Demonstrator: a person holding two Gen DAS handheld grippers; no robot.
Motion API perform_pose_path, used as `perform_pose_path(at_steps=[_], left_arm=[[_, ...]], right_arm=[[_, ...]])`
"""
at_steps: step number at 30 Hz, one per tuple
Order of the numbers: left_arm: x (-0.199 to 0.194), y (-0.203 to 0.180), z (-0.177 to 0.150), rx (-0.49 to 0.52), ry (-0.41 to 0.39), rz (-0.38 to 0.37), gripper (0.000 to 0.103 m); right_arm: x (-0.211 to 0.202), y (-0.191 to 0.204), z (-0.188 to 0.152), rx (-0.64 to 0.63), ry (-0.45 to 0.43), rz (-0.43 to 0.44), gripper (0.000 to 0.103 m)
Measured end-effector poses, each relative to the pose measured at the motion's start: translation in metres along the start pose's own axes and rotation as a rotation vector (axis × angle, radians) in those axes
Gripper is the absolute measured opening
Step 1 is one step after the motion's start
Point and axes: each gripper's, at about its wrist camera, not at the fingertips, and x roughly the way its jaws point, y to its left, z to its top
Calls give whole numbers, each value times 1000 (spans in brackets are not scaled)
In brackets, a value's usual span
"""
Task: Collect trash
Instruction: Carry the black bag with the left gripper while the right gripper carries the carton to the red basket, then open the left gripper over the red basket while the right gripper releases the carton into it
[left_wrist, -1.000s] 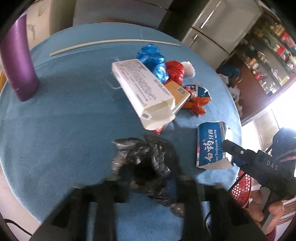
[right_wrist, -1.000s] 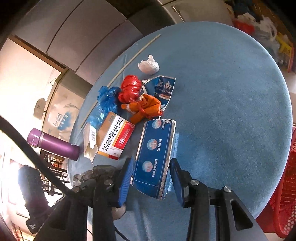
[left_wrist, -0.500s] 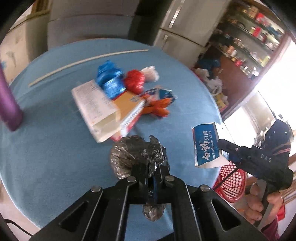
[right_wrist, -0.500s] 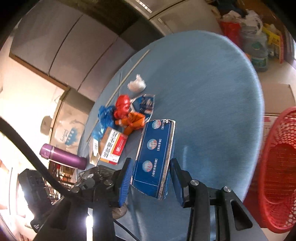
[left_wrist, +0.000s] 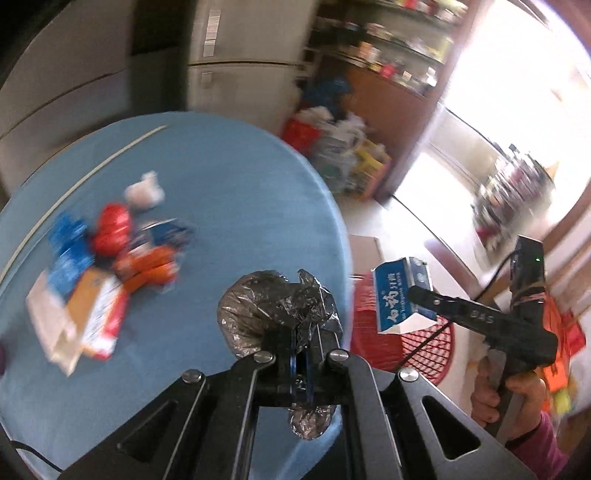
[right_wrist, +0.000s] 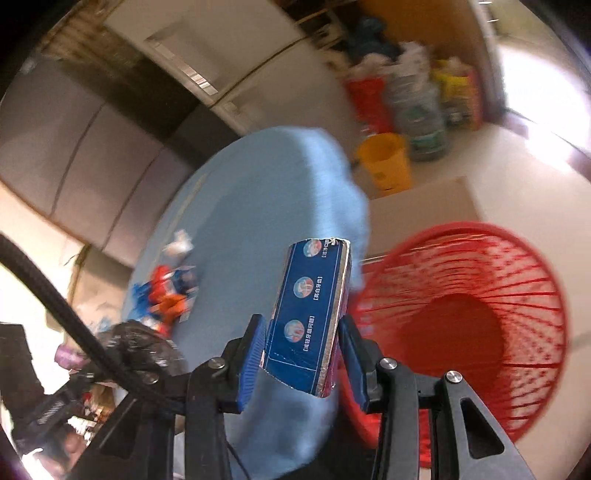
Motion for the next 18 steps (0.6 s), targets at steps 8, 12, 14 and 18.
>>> perform_pose_path(at_steps=[8, 12, 14, 18], left_arm=[[48, -88, 22, 187, 58, -96, 3], [68, -114, 26, 235, 86, -133, 3], [78, -125, 27, 258, 110, -137, 11], [82, -132, 24, 284, 100, -113, 48]], right_arm=[[-11, -68, 6, 116, 6, -93, 47], [-14, -88, 3, 157, 20, -76, 53], [-16, -94, 4, 175, 24, -57, 54], [-31, -106, 6, 193, -17, -71, 54]])
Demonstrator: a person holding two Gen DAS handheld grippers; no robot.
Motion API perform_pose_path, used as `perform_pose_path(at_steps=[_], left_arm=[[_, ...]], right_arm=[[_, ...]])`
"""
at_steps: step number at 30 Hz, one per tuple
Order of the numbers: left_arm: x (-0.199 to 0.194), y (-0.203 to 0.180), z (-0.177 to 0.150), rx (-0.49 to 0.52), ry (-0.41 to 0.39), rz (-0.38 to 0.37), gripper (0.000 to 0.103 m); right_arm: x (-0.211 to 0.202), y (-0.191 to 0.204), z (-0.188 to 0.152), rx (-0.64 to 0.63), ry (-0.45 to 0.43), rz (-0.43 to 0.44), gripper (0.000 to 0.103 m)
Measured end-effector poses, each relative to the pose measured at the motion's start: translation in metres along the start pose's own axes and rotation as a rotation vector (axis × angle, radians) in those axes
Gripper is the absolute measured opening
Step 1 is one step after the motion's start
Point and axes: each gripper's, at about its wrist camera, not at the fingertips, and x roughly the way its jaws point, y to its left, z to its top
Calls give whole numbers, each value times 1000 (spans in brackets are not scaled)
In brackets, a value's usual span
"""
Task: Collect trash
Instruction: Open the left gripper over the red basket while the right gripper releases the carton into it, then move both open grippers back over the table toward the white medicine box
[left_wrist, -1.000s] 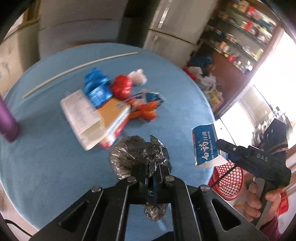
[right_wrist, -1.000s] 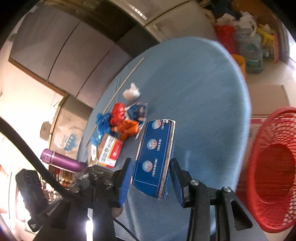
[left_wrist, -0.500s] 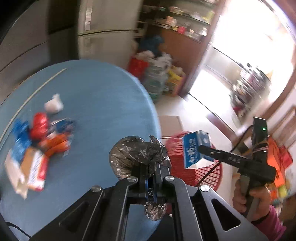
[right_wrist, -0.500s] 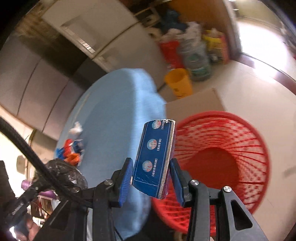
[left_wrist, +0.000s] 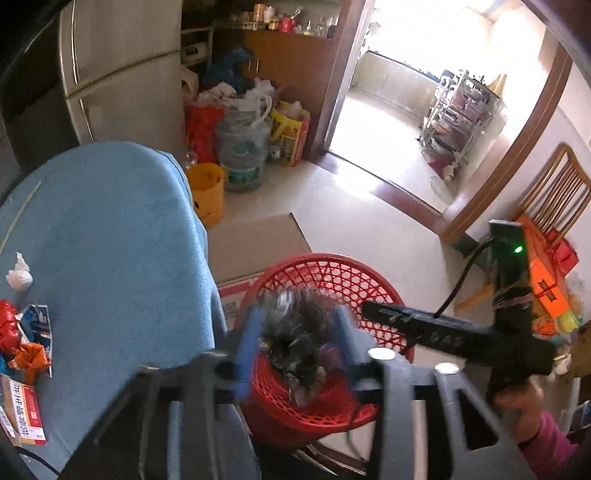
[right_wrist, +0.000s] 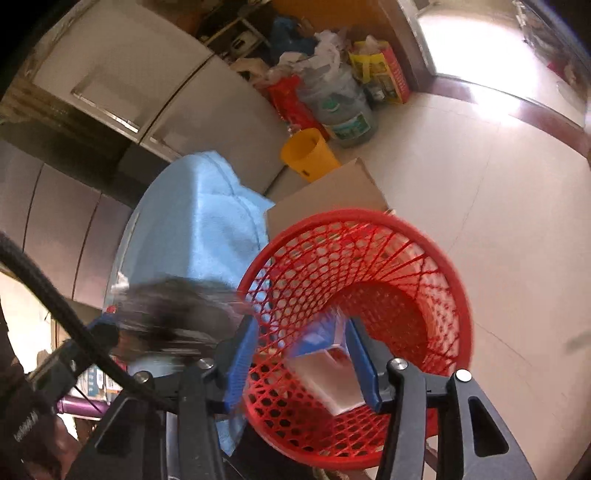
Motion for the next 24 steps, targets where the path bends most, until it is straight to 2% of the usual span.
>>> perform_pose_path(at_steps=[2, 5, 8, 10, 13, 17, 21, 24], left_arm=[[-4, 2, -4, 15, -10, 18, 48], [-14, 15, -12, 5, -28, 43, 48], [-32, 39, -25, -59, -43, 56, 48], [-53, 62, -41, -109, -65, 98, 48], [-84, 93, -67, -172, -106, 163, 48], [-135, 141, -123, -285, -164, 330, 51], [-179, 187, -180, -412, -191, 474, 53], [-196, 209, -209, -477, -194, 528, 54]], right_arm=[[-6, -5, 3, 8, -34, -12, 54], [-9, -16, 13, 54, -113, -79, 56], [0, -35, 26, 125, -155, -112, 57], [9, -47, 35, 183, -161, -117, 57], [29, -61, 50, 269, -150, -83, 57], [60, -67, 60, 334, -98, -62, 58], [77, -51, 53, 291, -47, -64, 58], [83, -31, 36, 226, 9, -74, 58]])
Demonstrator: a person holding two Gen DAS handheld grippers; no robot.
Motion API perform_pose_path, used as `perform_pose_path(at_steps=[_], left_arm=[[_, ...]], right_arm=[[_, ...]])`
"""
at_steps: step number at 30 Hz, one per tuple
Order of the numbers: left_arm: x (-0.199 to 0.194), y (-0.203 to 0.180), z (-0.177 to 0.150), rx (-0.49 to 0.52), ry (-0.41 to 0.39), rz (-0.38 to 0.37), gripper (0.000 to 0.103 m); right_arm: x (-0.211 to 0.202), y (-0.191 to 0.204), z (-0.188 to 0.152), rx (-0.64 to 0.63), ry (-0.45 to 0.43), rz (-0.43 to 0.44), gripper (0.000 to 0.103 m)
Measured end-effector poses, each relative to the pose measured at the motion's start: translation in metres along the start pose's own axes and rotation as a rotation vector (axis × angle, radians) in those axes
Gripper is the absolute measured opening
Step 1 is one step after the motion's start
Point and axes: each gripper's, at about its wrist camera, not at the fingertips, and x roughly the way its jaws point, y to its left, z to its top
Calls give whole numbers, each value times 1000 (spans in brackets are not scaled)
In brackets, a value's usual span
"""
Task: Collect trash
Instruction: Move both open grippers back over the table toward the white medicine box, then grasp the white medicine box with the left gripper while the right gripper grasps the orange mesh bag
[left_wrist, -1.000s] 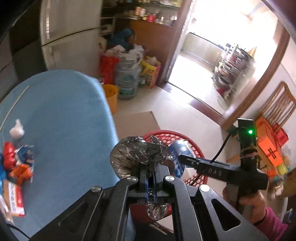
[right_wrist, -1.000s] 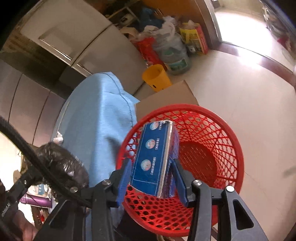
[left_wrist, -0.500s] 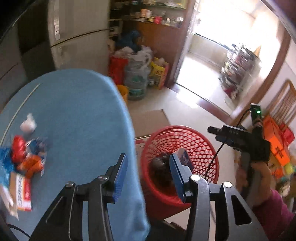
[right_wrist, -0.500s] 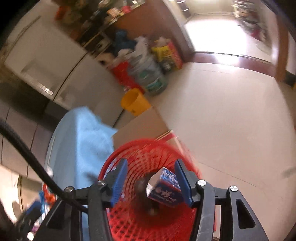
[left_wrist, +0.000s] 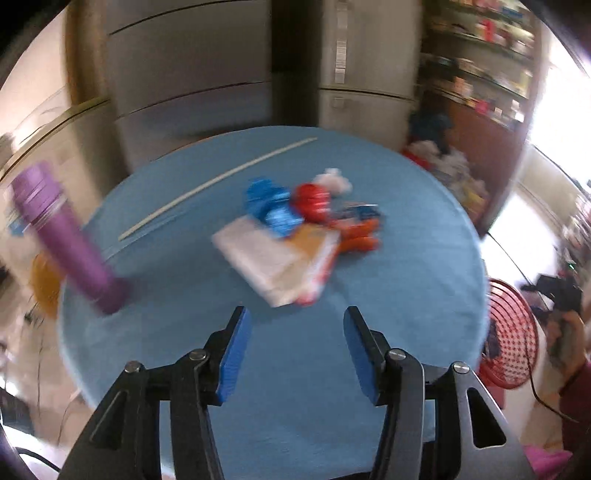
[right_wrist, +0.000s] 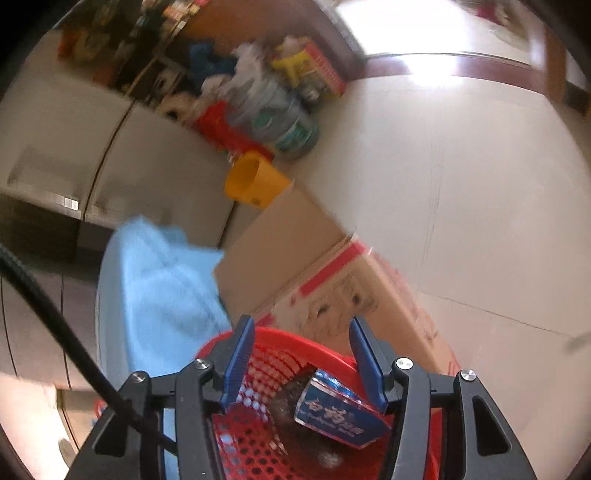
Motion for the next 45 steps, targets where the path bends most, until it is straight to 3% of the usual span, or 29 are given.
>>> perform_pose_path(at_steps=[3, 5, 7, 9, 12, 14, 16, 21, 26, 30, 32, 35, 38, 45], left_arm=[[1, 27, -6, -64, 11, 18, 54], [4, 37, -7, -94, 15, 3, 54], [11, 40, -2, -122, 29, -23, 54], [20, 42, 4, -137, 39, -45, 58], [34, 39, 15, -162, 53, -51, 65], [46, 37, 25, -193, 69, -67, 65], [63, 36, 35, -235, 97, -79, 65], [100, 32, 54, -314, 168, -96, 65], [122, 31, 62, -367, 206, -101, 65], [135, 38, 60, -428, 241, -123, 65], [140, 41, 57, -446, 255, -136, 64], [144, 46, 51, -460, 269, -154, 53], [141, 50, 48, -458, 261, -183, 51], [122, 61, 28, -411, 270, -204, 48]], right_arm=[[-2, 8, -26, -56, 28, -28, 58], [-7, 14, -36, -115, -2, -101, 57], [-12, 17, -37, -130, -14, -114, 58], [-28, 29, -32, -131, -105, -140, 58], [-55, 69, -29, -222, -240, -117, 58], [-67, 107, -39, -316, -267, -30, 58], [-67, 139, -51, -391, -234, 61, 58], [-36, 226, -102, -614, -41, 286, 58], [9, 290, -147, -712, 132, 412, 56], [45, 319, -168, -729, 203, 421, 45], [59, 329, -171, -723, 201, 421, 45], [78, 338, -176, -692, 257, 451, 40], [97, 347, -193, -708, 314, 449, 35], [96, 317, -219, -758, 492, 427, 31]])
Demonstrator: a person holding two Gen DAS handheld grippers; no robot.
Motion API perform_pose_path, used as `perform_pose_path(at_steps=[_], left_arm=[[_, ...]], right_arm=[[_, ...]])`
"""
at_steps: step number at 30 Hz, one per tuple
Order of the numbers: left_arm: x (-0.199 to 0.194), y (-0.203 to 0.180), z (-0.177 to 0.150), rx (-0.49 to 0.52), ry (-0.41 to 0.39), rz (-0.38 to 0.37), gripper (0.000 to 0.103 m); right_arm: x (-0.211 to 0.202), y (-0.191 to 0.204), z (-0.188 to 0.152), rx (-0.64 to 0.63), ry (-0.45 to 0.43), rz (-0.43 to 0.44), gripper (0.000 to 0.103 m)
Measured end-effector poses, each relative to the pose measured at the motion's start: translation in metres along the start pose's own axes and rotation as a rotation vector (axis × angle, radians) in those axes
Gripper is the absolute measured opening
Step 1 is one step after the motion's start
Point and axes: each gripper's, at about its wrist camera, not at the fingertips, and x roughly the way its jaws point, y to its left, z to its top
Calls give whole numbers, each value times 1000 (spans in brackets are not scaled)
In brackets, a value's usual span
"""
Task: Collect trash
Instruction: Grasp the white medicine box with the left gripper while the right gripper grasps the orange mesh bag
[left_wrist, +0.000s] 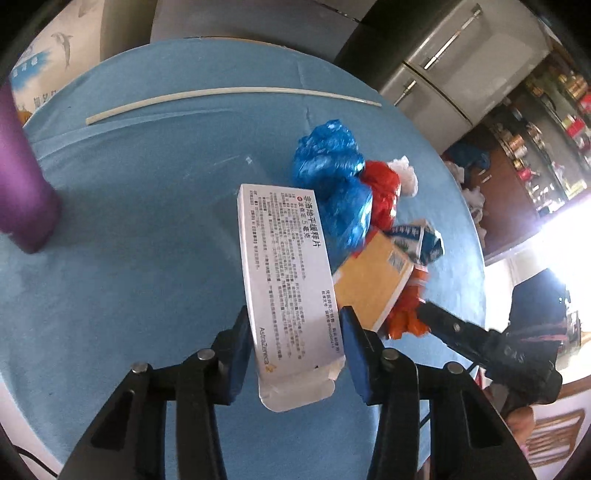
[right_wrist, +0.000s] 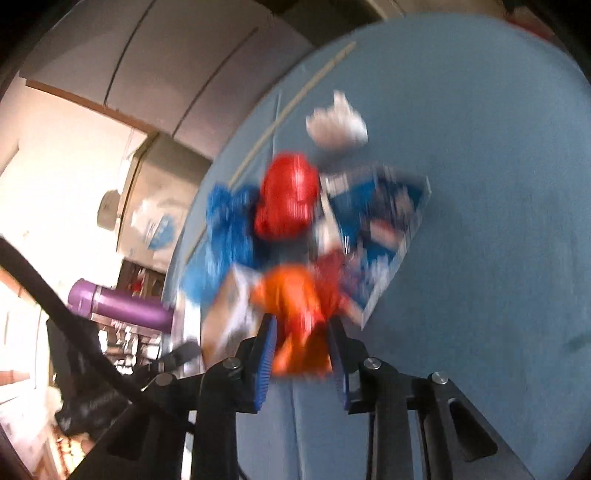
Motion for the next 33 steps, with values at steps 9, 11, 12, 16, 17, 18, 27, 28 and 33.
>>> perform_pose_path(at_steps=[9, 11, 12, 16, 17, 18, 27, 28, 33], left_arm=[[-9, 14, -40, 97, 55, 61, 53], [-9, 15, -44, 109, 64, 77, 54], [-10, 16, -46, 112, 65, 77, 58], [-12, 14, -45, 116, 45, 76, 65], [-9, 12, -42, 120, 43, 78, 65], [-7, 11, -41, 123, 41, 88, 65], [0, 11, -42, 133, 3, 144, 49], [-1, 10, -43, 137, -4, 147, 49], [-26, -8, -54, 183, -65, 152, 49]], right_arm=[[-5, 25, -8, -163, -39, -164, 34], [-4, 19, -6, -134, -32, -204, 35], [-1, 15, -5, -97, -25, -196, 36], [7, 12, -1, -56, -50, -208, 37], [10, 15, 0, -69, -55, -215, 37], [13, 17, 1, -84, -53, -223, 37], [5, 26, -13, -106, -70, -227, 28], [0, 26, -16, -109, -78, -219, 28], [-28, 26, -35, -106, -114, -177, 28]])
